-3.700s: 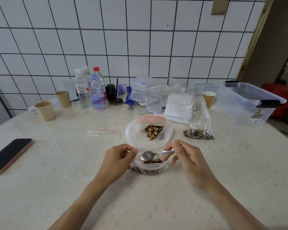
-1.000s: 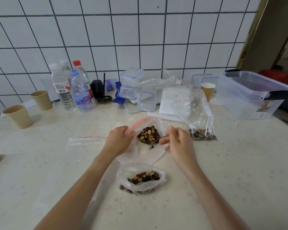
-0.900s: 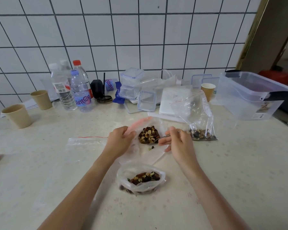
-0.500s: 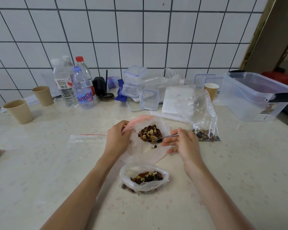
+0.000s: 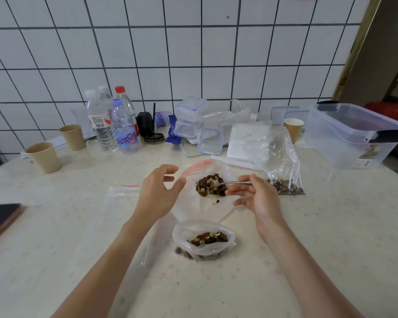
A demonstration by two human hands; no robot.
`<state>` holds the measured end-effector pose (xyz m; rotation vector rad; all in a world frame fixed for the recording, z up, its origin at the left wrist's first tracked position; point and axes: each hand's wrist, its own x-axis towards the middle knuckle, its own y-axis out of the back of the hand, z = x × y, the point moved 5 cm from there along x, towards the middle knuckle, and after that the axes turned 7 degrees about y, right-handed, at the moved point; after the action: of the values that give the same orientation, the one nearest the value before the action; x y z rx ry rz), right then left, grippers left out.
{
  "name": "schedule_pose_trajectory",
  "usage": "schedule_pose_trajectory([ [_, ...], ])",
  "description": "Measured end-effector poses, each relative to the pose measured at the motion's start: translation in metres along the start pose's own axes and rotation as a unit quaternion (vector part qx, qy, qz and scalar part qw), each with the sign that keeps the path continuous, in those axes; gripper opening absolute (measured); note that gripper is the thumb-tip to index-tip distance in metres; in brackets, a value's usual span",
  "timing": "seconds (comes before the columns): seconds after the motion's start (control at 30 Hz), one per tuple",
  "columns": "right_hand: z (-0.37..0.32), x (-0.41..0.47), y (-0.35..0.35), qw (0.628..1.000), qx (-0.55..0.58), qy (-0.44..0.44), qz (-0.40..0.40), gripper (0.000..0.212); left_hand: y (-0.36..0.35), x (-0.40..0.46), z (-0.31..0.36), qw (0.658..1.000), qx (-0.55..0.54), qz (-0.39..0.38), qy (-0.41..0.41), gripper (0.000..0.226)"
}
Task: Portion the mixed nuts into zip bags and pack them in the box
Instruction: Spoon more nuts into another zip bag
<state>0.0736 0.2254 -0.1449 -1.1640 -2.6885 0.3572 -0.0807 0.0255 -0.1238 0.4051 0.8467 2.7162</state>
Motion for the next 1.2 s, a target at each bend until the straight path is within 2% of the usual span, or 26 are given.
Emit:
schedule_pose_trajectory([
  [0.1, -0.007, -0.009, 0.003, 1.000, 0.002, 0.011, -0.005, 0.035, 0.018, -0.018, 0.003, 0.999, 0.013, 0.030, -0.007, 0.036],
  [0.2, -0.018, -0.022, 0.008, 1.000, 0.009, 0.021, -0.017, 0.034, 0.027, -0.040, 0.001, 0.999, 0.020, 0.033, -0.008, 0.022],
  [0.27, -0.025, -0.033, 0.012, 0.999, 0.013, 0.025, -0.030, 0.033, 0.028, -0.054, -0.003, 1.000, 0.022, -0.001, 0.003, 0.021],
  [0.43, -0.035, -0.064, 0.020, 0.997, 0.008, 0.027, -0.067, 0.034, 0.018, -0.087, -0.009, 0.995, 0.017, -0.095, 0.017, 0.047],
  [0.63, -0.037, -0.093, 0.014, 0.983, -0.097, 0.071, -0.142, 0.033, 0.017, -0.098, -0.006, 0.990, -0.032, -0.131, 0.028, 0.027],
  [0.73, -0.040, -0.106, 0.004, 0.948, -0.190, 0.142, -0.211, 0.031, 0.019, -0.100, -0.001, 0.990, -0.057, -0.124, 0.017, 0.023],
  [0.87, -0.041, -0.124, -0.002, 0.866, -0.314, 0.223, -0.320, 0.025, 0.021, -0.101, 0.002, 0.992, -0.055, -0.111, -0.004, 0.022],
  [0.93, -0.043, -0.128, -0.003, 0.833, -0.354, 0.254, -0.341, 0.025, 0.022, -0.100, 0.000, 0.993, -0.047, -0.105, -0.002, 0.022],
  [0.97, -0.045, -0.128, -0.002, 0.829, -0.356, 0.262, -0.342, 0.025, 0.023, -0.100, -0.002, 0.994, -0.045, -0.102, 0.000, 0.022],
  [1.03, -0.047, -0.126, 0.000, 0.844, -0.329, 0.266, -0.330, 0.025, 0.024, -0.099, -0.005, 0.994, -0.045, -0.099, 0.003, 0.023],
  [1.2, -0.046, -0.102, 0.010, 0.934, -0.180, 0.219, -0.217, 0.029, 0.024, -0.096, -0.009, 0.994, -0.036, -0.104, 0.005, 0.034],
])
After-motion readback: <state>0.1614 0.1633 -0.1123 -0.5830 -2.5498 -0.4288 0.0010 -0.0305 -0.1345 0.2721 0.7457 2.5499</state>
